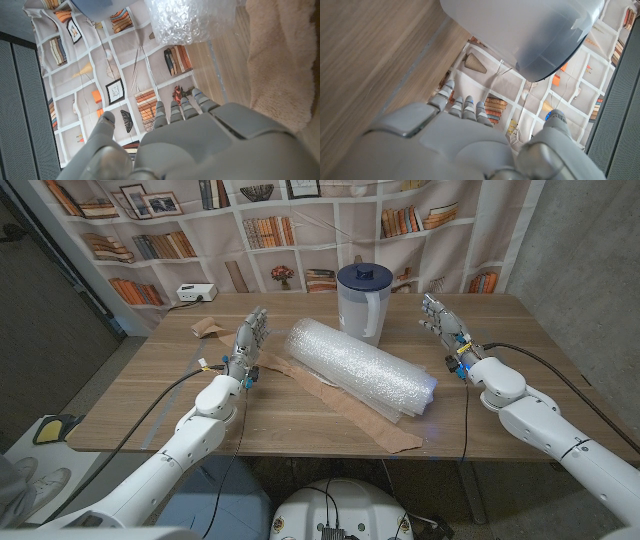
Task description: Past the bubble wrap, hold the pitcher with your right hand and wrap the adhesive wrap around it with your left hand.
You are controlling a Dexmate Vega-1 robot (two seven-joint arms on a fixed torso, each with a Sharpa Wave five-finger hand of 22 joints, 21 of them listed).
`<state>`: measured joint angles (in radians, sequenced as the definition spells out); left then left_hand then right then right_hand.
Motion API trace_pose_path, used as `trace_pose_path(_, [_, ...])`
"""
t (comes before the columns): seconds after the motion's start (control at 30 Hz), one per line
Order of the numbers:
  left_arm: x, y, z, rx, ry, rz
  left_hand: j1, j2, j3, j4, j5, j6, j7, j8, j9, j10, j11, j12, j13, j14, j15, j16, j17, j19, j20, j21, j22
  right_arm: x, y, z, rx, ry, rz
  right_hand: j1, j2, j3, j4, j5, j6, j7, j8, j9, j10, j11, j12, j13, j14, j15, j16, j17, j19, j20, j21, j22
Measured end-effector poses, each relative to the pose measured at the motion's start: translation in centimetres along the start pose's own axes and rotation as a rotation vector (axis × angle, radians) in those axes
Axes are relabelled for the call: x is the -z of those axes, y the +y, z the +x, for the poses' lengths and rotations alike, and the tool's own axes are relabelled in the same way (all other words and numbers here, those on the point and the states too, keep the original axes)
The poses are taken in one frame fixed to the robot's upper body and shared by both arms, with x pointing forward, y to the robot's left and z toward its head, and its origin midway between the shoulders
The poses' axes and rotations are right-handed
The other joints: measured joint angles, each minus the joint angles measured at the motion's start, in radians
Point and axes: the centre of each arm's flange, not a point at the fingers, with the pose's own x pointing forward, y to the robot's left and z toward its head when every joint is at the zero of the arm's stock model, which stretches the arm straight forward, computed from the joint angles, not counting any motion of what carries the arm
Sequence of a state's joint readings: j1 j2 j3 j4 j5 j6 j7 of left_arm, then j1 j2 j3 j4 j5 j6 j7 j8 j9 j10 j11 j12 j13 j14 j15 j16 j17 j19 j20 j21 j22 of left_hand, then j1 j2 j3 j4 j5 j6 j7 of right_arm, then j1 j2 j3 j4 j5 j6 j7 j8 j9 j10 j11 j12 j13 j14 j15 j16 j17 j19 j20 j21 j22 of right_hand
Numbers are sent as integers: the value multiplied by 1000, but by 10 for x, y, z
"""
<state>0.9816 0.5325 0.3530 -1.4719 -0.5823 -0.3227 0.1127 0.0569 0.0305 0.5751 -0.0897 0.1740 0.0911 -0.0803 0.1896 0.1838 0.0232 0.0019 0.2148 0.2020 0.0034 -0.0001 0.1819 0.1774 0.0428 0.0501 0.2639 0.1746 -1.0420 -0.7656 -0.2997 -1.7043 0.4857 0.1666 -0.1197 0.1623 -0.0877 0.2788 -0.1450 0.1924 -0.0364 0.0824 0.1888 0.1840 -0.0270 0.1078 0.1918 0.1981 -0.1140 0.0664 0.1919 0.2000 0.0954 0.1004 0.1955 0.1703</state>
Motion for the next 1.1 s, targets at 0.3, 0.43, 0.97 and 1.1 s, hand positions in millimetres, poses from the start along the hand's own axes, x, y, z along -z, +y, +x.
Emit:
trace_pose_path(0.3, [1, -2, 2, 0, 7, 1, 0, 0, 0, 0, 0, 0, 0, 0, 0, 0, 0, 0, 0, 0, 0, 0, -1, 4, -4, -5, 0, -7, 3, -4, 11, 8, -34, 9, -1, 0, 0, 0, 0, 0, 0, 0, -3, -3, 0, 0, -11, 0, 0, 0, -3, 3, 0, 0])
trace_pose_path(0.43, [2, -1, 3, -2, 9, 2, 0, 0, 0, 0, 0, 0, 0, 0, 0, 0, 0, 0, 0, 0, 0, 0, -1, 4, -4, -9, 0, -9, 5, -6, 18, 14, -48, 18, 0, 4, -4, 0, 0, 0, 0, 0, -3, -3, 0, 0, -11, 0, 0, 0, -3, 3, 0, 0])
trace_pose_path(0.97, [6, 1, 8, -2, 19, -1, 0, 0, -4, -4, 0, 0, 0, 0, 0, 0, 0, 0, 0, 0, 0, 0, -1, 4, -4, -9, 0, -22, 8, -15, 49, 24, -112, 59, -1, 11, -11, 0, 0, 0, 5, 0, 21, 18, 16, 0, 25, 20, 13, 0, 50, 39, 5, 0])
trace_pose_path(1.1, [7, 0, 10, 0, 21, -3, 0, 0, -4, -4, 0, 0, 0, 0, 0, 0, 0, 0, 0, 0, 0, 0, -1, 9, 2, -9, 0, -25, 9, -18, 55, 24, -125, 82, 3, 11, -11, 0, 12, 11, 8, 0, 50, 9, 19, 5, 75, 48, 34, 0, 88, 62, 13, 0])
